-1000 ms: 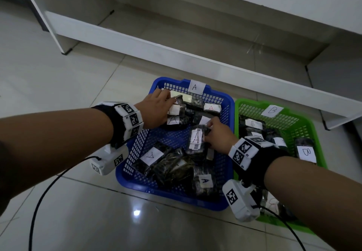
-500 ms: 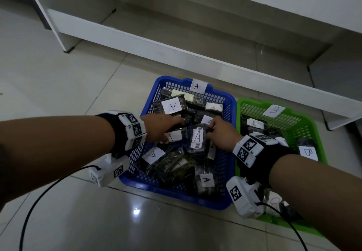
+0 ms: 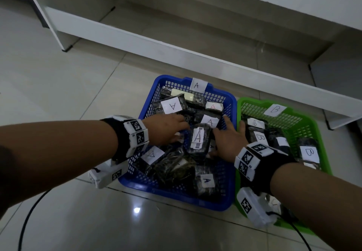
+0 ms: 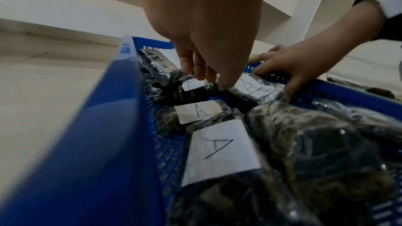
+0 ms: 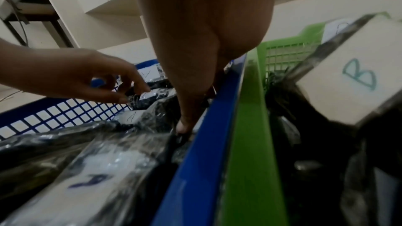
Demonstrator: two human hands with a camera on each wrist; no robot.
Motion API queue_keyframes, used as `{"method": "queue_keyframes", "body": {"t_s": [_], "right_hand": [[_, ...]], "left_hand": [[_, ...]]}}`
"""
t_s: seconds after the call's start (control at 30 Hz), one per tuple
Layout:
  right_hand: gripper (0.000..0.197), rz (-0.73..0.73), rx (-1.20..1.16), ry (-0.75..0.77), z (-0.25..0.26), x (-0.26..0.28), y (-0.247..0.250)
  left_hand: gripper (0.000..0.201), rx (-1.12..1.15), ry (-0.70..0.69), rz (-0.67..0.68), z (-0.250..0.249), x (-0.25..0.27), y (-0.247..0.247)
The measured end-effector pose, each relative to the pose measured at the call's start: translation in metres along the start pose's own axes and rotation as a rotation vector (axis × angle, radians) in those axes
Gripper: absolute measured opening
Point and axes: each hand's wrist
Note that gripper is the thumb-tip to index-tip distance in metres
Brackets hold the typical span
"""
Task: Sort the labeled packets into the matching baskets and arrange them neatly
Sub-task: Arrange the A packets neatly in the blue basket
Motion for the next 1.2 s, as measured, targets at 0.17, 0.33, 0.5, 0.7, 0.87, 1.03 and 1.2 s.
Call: {"method": "queue_keyframes", "body": {"t_s": [0.17, 0.33, 0.5, 0.7, 0.87, 1.03, 1.2], "right_hand": [[0.108, 0.012, 0.009, -0.008, 0.003, -0.002, -0.006], [0.103, 0.028, -0.051, -0.045, 0.005, -0.005, -0.004], [0.088, 0.016, 0.005, -0.063, 0.003, -0.006, 0.001], [0.088, 0.03, -0.043, -0.01, -0.01, -0.009, 0.014], [0.063, 0.003, -0.278, 0.025, -0.025, -0.005, 0.03], [0.041, -0.328, -0.837, -0.027, -0.047, 0.002, 0.054], [0.044, -0.621, -0.952, -0.153, -0.06, 0.0, 0.053]], "left_hand": [[0.072, 0.085, -0.035, 0.085, -0.018, -0.015, -0.008], [0.08, 0.341, 0.055, 0.1, -0.03, -0.021, -0.018], [0.079, 0.316, 0.063, 0.074, -0.034, -0.022, -0.016], [0.081, 0.468, 0.153, 0.08, -0.03, -0.024, -0.01], [0.079, 0.454, 0.154, 0.093, -0.031, -0.025, -0.016], [0.078, 0.415, 0.118, 0.074, -0.037, -0.033, -0.023], [0.077, 0.391, 0.017, 0.032, -0.051, -0.044, -0.024]]}}
Point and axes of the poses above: each hand's wrist, its own x-axis away from the middle knuckle, its own y-axis out of the back of the hand, z = x × y, and after that the axes turned 12 degrees about x, right-handed
